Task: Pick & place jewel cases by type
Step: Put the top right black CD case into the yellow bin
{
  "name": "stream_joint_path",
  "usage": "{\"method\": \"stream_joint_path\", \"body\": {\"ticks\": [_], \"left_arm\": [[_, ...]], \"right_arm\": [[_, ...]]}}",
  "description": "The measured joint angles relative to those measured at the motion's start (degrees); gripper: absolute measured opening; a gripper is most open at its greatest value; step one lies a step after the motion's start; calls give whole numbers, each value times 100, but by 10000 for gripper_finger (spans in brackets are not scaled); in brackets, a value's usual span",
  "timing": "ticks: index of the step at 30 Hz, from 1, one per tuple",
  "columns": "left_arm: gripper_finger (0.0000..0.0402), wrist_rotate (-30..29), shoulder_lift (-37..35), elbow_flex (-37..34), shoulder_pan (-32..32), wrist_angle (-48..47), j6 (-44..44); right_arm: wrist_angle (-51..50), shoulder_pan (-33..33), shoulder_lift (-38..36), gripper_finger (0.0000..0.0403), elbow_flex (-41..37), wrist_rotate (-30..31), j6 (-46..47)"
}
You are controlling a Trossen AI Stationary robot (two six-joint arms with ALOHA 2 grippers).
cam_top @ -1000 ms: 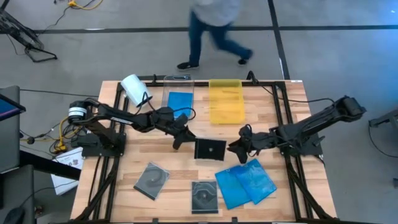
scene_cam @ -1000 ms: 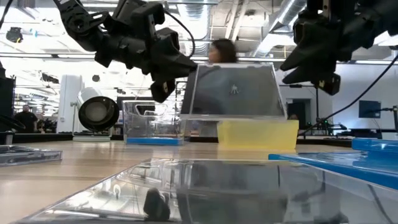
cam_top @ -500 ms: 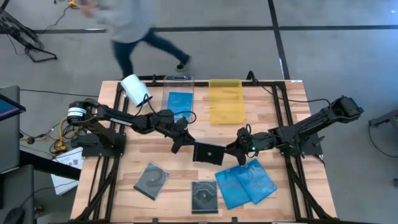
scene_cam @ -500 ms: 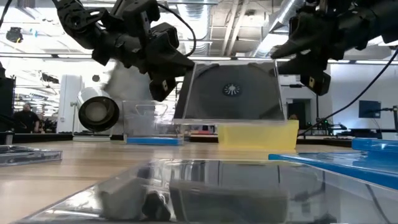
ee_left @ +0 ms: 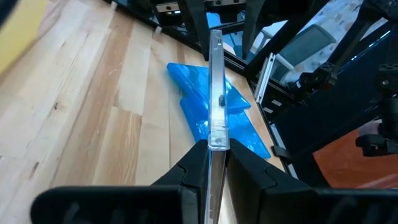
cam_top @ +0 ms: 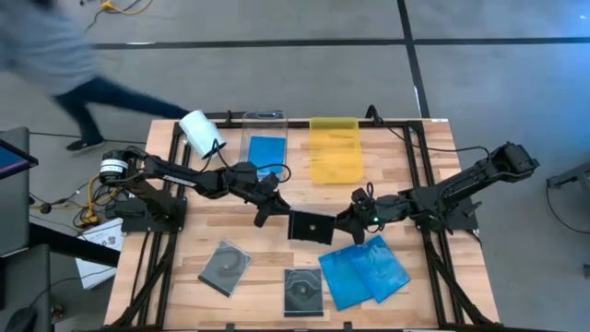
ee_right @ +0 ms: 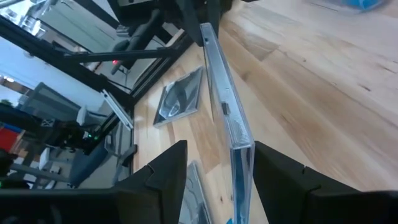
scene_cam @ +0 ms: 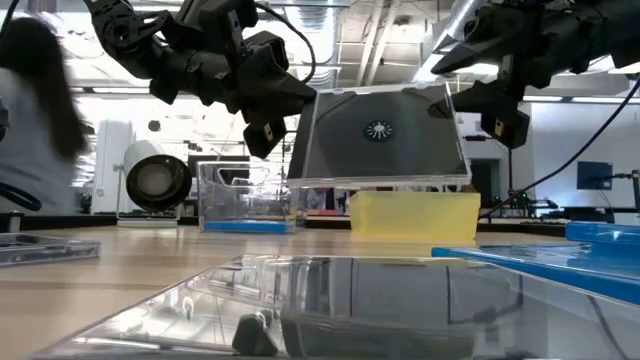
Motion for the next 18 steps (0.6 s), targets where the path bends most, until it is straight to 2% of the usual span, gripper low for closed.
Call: {"method": "stream_joint_path", "body": {"ticks": [12,18], "left_arm": [[40,42,-2,0,-2,13,-88],[40,39,-2,0,-2,12,-96]], "right_arm": [[301,33,0,104,0,-4,-243],[353,33,0,88,0,-7,-259]]}}
